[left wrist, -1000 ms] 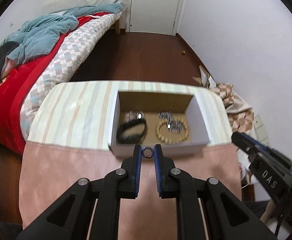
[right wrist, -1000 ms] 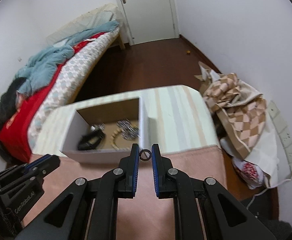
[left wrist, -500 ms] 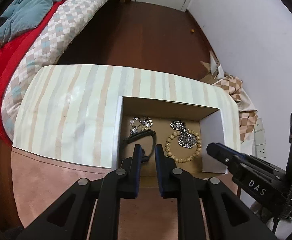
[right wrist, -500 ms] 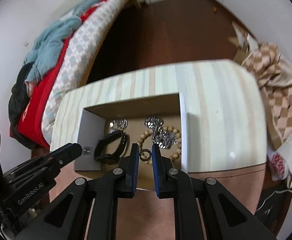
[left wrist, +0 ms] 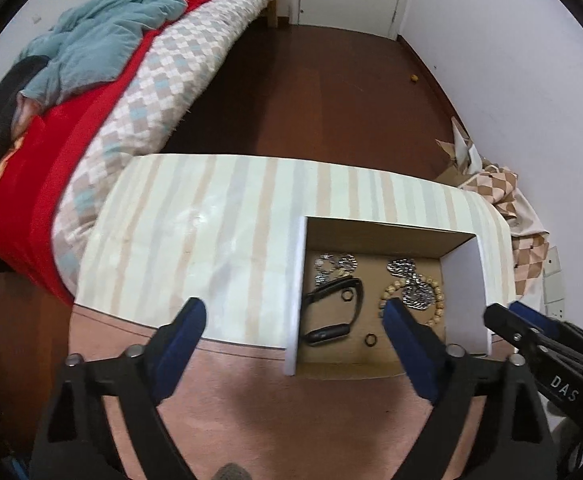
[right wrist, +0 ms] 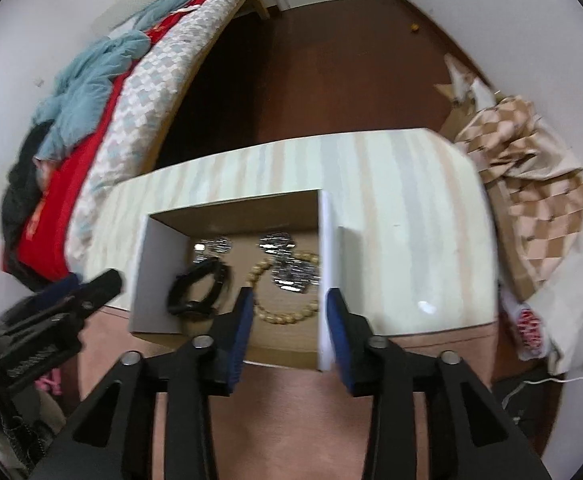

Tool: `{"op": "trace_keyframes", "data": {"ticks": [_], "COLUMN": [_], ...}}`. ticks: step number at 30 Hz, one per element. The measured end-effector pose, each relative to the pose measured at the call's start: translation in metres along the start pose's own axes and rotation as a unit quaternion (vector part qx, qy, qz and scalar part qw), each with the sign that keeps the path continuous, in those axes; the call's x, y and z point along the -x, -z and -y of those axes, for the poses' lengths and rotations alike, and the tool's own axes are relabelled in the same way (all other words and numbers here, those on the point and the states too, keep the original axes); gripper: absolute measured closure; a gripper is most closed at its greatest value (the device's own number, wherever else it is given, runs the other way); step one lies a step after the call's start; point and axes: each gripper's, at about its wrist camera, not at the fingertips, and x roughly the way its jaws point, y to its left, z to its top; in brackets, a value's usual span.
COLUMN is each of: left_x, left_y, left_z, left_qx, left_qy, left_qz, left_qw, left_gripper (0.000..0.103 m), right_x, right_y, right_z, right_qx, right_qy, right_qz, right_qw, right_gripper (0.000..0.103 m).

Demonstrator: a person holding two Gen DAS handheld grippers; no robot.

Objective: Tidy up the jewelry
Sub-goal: 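Open both tools inside the box to release the black rings, then lift both open tools up and away from the box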

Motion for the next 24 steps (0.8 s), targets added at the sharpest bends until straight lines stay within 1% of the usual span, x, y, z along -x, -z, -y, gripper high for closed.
{"op": "trace_keyframes", "data": {"ticks": [1,2,3,4,5,6,7,10,15,19,24], "left_x": [0.002,0.003,0.006,0.009,0.011,0.014,0.015,0.021,0.041,0.067,0.114], "left_y": [0.001,0.003,0.006,0.009,0.012,0.015,0.017,0.023,0.037,0.045,0.061], "left_z": [-0.001,-0.002,-0.004,-0.004,-0.005,-0.005,-0.005,-0.007,-0.004,-0.002,0.003], "left_qx": [0.000,0.000,-0.003,-0.005,-0.008,-0.011,-0.012,-0.012,-0.020,-0.025,-0.033], "left_qy": [-0.006,-0.012,-0.020,-0.026,-0.033,-0.042,-0.047,-0.049,-0.054,-0.051,-0.046], "left_qz": [0.002,0.005,0.010,0.015,0.021,0.025,0.026,0.024,0.033,0.051,0.092], "left_qw": [1.0000,0.9999,0.9997,0.9995,0.9992,0.9988,0.9985,0.9984,0.9978,0.9970,0.9942], "left_gripper": [0.011,0.007,0.003,0.000,0.000,0.000,0.000,0.000,0.000,0.000,0.000], "right_x": [0.002,0.003,0.005,0.007,0.008,0.009,0.011,0.017,0.039,0.072,0.122], "right_y": [0.002,0.005,0.007,0.010,0.012,0.014,0.018,0.027,0.038,0.052,0.071], "right_z": [-0.001,-0.002,-0.002,-0.003,-0.005,-0.006,-0.008,-0.014,-0.021,-0.026,-0.029], "right_qx": [0.003,0.007,0.010,0.014,0.019,0.023,0.029,0.040,0.045,0.042,0.035], "right_qy": [0.010,0.022,0.032,0.045,0.058,0.066,0.080,0.106,0.117,0.122,0.124], "right_qz": [0.001,0.003,0.005,0.006,0.007,0.008,0.010,0.015,0.029,0.055,0.091], "right_qw": [1.000,1.000,0.999,0.999,0.998,0.998,0.996,0.993,0.992,0.990,0.988], "right_gripper": [0.047,0.043,0.034,0.023,0.018,0.011,0.006,0.003,0.003,0.003,0.003]}}
